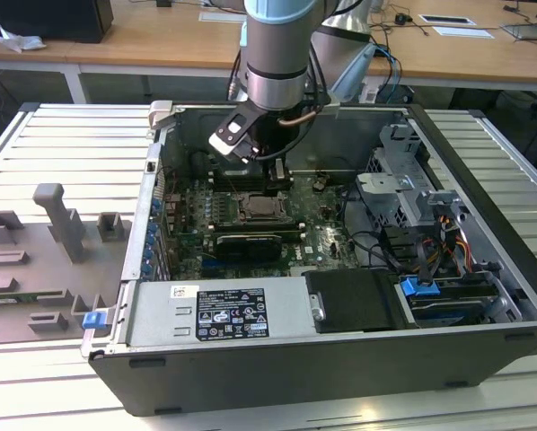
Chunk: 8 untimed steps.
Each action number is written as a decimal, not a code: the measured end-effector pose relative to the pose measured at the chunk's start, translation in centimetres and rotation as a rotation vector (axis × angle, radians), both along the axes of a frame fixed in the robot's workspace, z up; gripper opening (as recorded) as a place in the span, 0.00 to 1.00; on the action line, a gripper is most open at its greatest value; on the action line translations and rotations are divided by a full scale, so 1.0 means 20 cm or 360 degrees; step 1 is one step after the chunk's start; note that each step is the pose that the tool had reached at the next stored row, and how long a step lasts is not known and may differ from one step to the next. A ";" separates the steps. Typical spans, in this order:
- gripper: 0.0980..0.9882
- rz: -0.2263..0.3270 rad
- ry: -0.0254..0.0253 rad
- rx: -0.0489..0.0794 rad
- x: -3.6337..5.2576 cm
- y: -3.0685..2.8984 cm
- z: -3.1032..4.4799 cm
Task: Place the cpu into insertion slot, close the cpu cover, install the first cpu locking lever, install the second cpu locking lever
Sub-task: 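Close the cpu cover, then install the first cpu locking lever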
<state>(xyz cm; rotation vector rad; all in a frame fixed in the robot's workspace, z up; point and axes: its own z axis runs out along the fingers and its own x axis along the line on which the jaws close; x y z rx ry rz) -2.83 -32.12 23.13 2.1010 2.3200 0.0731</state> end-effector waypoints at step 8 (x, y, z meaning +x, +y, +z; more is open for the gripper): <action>0.01 0.0000 0.00002 0.0000 -0.025 0.000 0.081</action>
